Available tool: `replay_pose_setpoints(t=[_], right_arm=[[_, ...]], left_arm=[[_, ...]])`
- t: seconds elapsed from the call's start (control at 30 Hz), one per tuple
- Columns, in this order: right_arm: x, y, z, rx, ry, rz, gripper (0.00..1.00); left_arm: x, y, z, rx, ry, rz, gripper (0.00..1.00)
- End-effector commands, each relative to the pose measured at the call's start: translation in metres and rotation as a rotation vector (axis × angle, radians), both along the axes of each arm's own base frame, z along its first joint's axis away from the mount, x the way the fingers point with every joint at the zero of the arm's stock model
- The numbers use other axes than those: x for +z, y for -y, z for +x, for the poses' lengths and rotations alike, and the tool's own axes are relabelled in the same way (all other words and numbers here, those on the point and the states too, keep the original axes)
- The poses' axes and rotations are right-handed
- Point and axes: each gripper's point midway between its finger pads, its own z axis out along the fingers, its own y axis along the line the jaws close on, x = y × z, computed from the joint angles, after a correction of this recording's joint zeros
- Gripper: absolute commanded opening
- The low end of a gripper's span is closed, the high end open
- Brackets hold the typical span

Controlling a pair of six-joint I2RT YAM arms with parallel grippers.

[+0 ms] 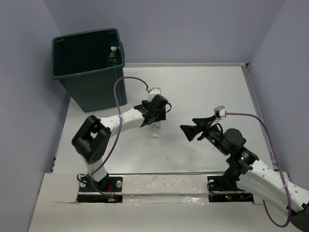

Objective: Put the plastic bottles in the bin

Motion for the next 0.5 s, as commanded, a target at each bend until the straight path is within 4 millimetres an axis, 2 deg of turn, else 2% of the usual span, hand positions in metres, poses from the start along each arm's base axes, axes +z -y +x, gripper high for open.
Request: replay_pose_setpoints(t=[0.0,0.03,0.07,0.1,0.13,0.17,0.23,0.27,0.33,0.37,0.43,0.47], right_arm=[[-0.006,0.01,-0.005,-0.028,-0.021,0.026,0.96],[-0.007,0.012,-0.006,-0.031,-0.021,0.027,0.96],[-0.006,0.014,-0.008,-0.03,-0.02,0.033,0.96],[-0.007,0.014,-0.009,-0.029,-0.022,0.036,0.96],[-0.008,0.014,-0.012,-0.017,-0.029,0.035,0.96],[-0.007,0.014,-0.014,-0.01,-0.027,0.039,0.96],[-0.008,0.013,-0.017,0.004,-0.039,0.044,0.95],[-0.005,0.014,-0.019,0.009,-0.036,0.051,0.95],[-0.005,0.012,-0.022,0.025,-0.043,0.054,0.94],[-0.005,0.012,-0.023,0.03,-0.045,0.054,0.94],[-0.002,0.011,-0.025,0.041,-0.043,0.053,0.94],[-0.002,0.011,-0.026,0.044,-0.045,0.051,0.93]], left_arm=[[0.166,0.037,0.008,-0.103,0.271,-0.241,0.59],[0.191,0.036,0.007,-0.113,0.308,-0.273,0.59],[0.229,0.03,0.003,-0.117,0.371,-0.314,0.59],[0.275,0.027,0.003,-0.113,0.45,-0.364,0.59],[0.303,0.017,0.002,-0.103,0.506,-0.357,0.59],[0.359,0.003,-0.003,-0.084,0.61,-0.409,0.59],[0.409,-0.023,-0.006,-0.022,0.726,-0.408,0.59],[0.448,-0.044,-0.007,0.007,0.808,-0.401,0.59],[0.478,-0.072,-0.001,0.076,0.876,-0.372,0.58],[0.501,-0.101,0.011,0.138,0.93,-0.35,0.58],[0.513,-0.127,0.027,0.179,0.956,-0.321,0.58],[0.511,-0.137,0.044,0.209,0.956,-0.302,0.58]])
